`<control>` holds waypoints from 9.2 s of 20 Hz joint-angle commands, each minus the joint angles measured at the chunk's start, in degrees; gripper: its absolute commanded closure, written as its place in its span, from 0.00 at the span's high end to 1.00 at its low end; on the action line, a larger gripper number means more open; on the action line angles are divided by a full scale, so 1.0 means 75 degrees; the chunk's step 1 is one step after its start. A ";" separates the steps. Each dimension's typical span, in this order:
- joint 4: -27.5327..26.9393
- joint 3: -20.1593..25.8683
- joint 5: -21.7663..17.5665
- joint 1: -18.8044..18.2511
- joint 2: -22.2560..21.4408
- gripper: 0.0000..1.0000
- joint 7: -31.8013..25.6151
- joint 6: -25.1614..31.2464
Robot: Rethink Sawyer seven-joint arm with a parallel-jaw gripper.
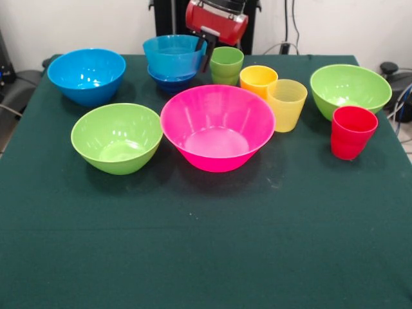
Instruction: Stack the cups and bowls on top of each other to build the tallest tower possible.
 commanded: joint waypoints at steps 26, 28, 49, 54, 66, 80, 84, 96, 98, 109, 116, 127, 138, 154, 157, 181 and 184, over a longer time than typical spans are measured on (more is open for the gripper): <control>0.0410 0.0322 -0.0052 0.0261 0.0603 0.00 0.1414 -0.0513; 0.0461 0.0305 -0.0048 0.0262 0.0532 0.00 0.1421 -0.0474; 0.0903 0.0108 -0.0382 0.0057 -0.0475 0.00 0.1348 0.0320; 0.1113 0.0076 -0.0604 -0.0155 -0.0921 0.00 0.1166 0.0627; 0.1248 0.0404 -0.1012 -0.0631 -0.1035 0.00 0.1235 0.0698; 0.1398 0.1124 -0.1045 -0.0960 -0.0381 0.00 0.1742 0.0024; 0.1375 0.1290 -0.1034 -0.0997 -0.0319 0.00 0.1763 -0.0004; 0.1421 0.1514 -0.0952 -0.1028 -0.0032 0.00 0.1860 -0.0132; 0.1377 0.1578 -0.0958 -0.1062 0.0042 0.00 0.1876 -0.0151; 0.0759 0.1354 -0.1136 -0.1212 0.0071 0.00 0.1293 0.0250; 0.0603 0.1303 -0.1298 -0.1301 0.0272 0.00 0.1248 0.0025; 0.0547 0.0958 -0.1219 -0.0929 0.0608 0.00 0.1454 -0.0555; 0.0361 0.0601 -0.1157 -0.0670 0.0811 0.00 0.1397 -0.0916; -0.0157 0.0676 -0.1442 -0.0930 0.0081 0.00 0.0749 0.0456; -0.0285 0.0752 -0.1444 -0.0949 0.0174 0.00 0.0802 0.0483; 0.0033 0.0909 -0.1120 -0.0576 0.0496 0.00 0.1506 0.0123; 0.0050 0.0948 -0.1169 -0.0625 0.0493 0.00 0.1487 0.0121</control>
